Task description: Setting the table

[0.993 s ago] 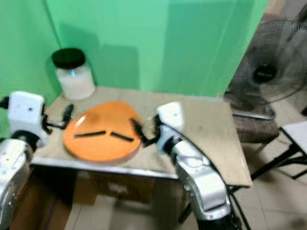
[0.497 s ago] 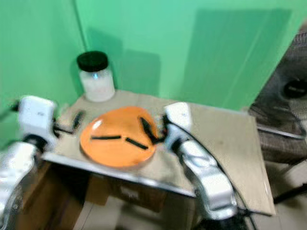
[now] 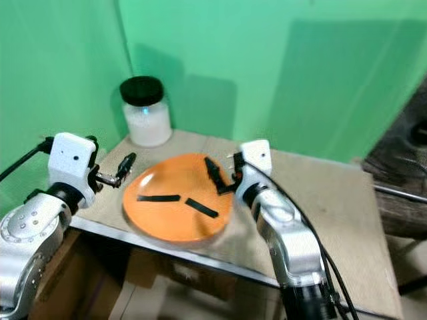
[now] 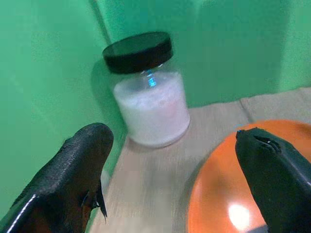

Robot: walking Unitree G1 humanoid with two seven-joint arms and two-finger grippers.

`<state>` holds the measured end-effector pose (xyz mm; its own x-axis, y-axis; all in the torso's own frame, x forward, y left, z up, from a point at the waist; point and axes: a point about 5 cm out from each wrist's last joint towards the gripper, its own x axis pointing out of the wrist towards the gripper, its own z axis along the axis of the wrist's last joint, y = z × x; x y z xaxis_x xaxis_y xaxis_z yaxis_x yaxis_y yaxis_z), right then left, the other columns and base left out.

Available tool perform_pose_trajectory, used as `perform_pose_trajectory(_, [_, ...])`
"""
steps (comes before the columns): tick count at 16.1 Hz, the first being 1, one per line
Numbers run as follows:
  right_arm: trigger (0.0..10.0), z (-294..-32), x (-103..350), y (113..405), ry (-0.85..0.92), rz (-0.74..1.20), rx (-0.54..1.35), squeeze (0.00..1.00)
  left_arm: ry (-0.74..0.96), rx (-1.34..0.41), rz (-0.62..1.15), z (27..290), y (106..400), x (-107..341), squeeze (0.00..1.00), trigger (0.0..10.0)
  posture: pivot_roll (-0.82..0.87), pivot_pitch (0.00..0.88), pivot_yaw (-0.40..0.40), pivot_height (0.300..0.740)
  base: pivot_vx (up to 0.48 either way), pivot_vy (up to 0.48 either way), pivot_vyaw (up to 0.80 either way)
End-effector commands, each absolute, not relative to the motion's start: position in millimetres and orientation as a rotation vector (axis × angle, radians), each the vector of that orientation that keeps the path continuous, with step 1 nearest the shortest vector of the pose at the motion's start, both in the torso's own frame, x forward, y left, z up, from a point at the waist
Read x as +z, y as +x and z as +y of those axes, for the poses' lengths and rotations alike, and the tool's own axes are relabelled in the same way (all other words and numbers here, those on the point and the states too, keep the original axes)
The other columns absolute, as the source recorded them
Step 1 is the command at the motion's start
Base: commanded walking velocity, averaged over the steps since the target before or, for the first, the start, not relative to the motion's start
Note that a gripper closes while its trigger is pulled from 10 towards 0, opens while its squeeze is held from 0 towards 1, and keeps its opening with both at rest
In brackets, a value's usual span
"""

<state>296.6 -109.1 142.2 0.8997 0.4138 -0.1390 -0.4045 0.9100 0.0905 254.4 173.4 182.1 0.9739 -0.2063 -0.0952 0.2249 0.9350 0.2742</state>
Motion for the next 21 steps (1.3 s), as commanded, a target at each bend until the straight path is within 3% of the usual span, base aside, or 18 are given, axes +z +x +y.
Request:
perform_pose_trajectory(1, [10.0,-108,147,302,0.061,0.124,0.444,0.09,0.286,-0.239,0.070,175,258,179,0.00,10.0,-0.02,0.016,0.014,0.740,0.000,0.000,0.00])
perform_pose_trajectory(2, [10.0,-108,150,308,0.062,0.119,0.457,1.00,0.315,-0.261,0.077,178,263,174,0.00,10.0,-0.02,0.012,0.015,0.740,0.000,0.000,0.00])
perform_pose_trajectory(8, [10.0,-119,148,334,0.052,0.164,0.463,1.00,0.427,-0.398,0.164,195,291,137,0.00,10.0,-0.03,0.000,-0.004,0.740,0.000,0.000,0.00])
perform_pose_trajectory(13, [10.0,-118,140,332,0.019,0.216,0.555,1.00,0.489,-0.457,0.258,212,296,106,0.00,10.0,-0.04,0.000,-0.013,0.740,0.000,0.000,0.00])
perform_pose_trajectory(16, [10.0,-131,138,333,-0.007,0.228,0.537,1.00,0.490,-0.482,0.289,214,296,91,0.00,10.0,-0.05,0.000,-0.012,0.740,0.000,0.000,0.00])
perform_pose_trajectory(17, [10.0,-133,138,334,-0.006,0.226,0.534,0.99,0.490,-0.486,0.293,214,296,88,0.00,10.0,-0.05,0.000,-0.011,0.740,0.000,0.000,0.00])
perform_pose_trajectory(18, [10.0,-134,138,333,-0.010,0.227,0.536,0.62,0.499,-0.489,0.309,215,295,83,0.00,10.0,-0.05,0.000,-0.009,0.740,0.000,0.000,0.00])
perform_pose_trajectory(19, [10.0,-134,138,333,-0.011,0.228,0.539,0.62,0.504,-0.491,0.311,215,295,81,0.00,10.0,-0.05,0.000,-0.009,0.740,0.000,0.000,0.00])
perform_pose_trajectory(20, [10.0,-134,138,332,-0.012,0.229,0.544,0.00,0.506,-0.492,0.315,216,295,80,0.00,10.0,-0.05,0.000,-0.010,0.740,0.000,0.000,0.00])
perform_pose_trajectory(21, [10.0,-139,139,332,-0.011,0.245,0.584,0.00,0.515,-0.494,0.325,219,294,77,0.00,10.0,-0.05,0.000,-0.011,0.740,0.000,0.000,0.00])
